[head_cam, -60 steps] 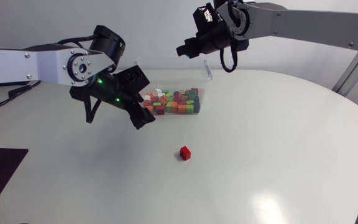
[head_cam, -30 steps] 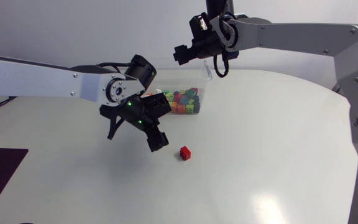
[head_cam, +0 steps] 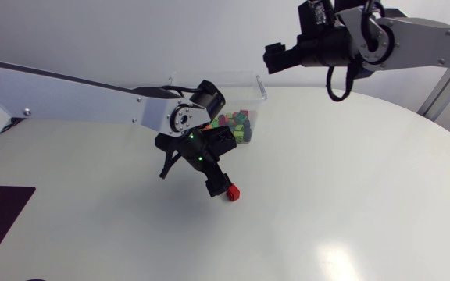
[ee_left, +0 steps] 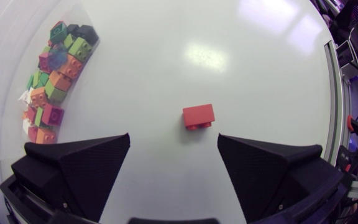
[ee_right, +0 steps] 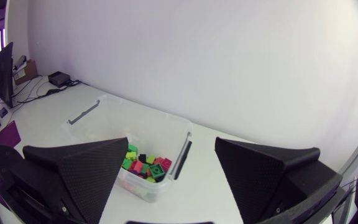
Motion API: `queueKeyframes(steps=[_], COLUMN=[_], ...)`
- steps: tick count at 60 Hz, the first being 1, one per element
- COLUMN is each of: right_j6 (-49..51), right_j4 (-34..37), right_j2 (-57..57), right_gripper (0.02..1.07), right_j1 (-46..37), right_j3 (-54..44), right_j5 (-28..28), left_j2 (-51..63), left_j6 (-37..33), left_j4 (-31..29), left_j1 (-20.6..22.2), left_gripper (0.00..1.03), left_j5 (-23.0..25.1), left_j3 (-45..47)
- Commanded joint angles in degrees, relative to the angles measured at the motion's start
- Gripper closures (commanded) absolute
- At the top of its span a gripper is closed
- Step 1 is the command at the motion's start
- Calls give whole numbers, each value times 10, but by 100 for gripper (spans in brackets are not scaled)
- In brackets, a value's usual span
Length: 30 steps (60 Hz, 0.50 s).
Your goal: Place the duplo bricks in the container
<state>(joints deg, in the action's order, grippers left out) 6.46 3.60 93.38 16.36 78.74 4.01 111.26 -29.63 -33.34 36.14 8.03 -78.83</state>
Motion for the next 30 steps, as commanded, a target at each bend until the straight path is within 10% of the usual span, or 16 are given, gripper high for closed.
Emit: queueKeyframes(steps=[1, 30], right_j6=[3, 8], right_j4=[-8, -11], right_j2=[-34, -154], right_gripper=[6, 6], right_j1=[-19, -106], right_j3=[-39, -179], right_j5=[-1, 50], left_j2=[28, 145], left_j6=[26, 128], left_j4=[-15, -135], left_j1=[15, 42], left_gripper=[6, 12], left_j5=[-5, -52], left_j3=[-25, -168])
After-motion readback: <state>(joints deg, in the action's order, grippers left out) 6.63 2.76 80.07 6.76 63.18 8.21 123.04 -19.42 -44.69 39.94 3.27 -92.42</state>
